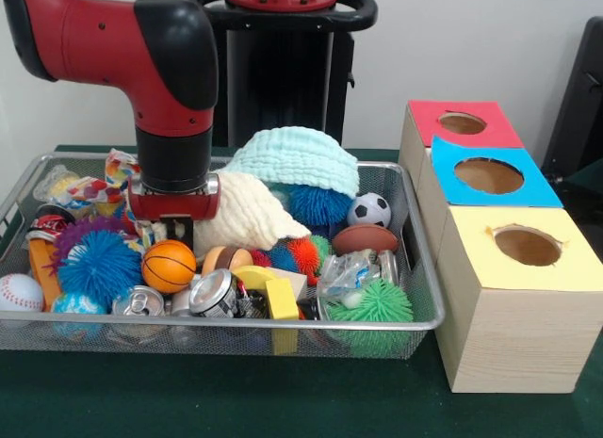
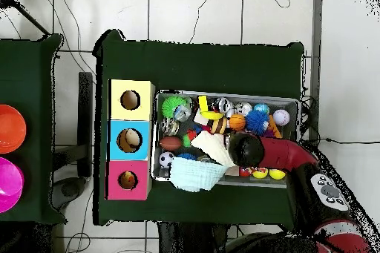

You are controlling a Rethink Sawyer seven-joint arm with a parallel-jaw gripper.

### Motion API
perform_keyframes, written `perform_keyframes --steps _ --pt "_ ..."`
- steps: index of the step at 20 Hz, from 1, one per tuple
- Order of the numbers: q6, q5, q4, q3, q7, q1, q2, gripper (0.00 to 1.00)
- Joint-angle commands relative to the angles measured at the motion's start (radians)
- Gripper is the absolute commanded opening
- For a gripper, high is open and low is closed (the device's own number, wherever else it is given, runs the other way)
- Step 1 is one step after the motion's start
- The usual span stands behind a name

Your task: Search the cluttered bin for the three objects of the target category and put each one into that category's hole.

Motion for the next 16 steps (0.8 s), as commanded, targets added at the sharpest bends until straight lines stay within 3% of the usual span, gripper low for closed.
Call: perform_keyframes --steps 1,16 --pt "0.14 -0.104 -0.072 -0.064 -0.092 -0.047 -0.012 0.0" --pt "0.245 -0.141 -0.062 -0.026 -0.168 -0.093 -0.113 0.0"
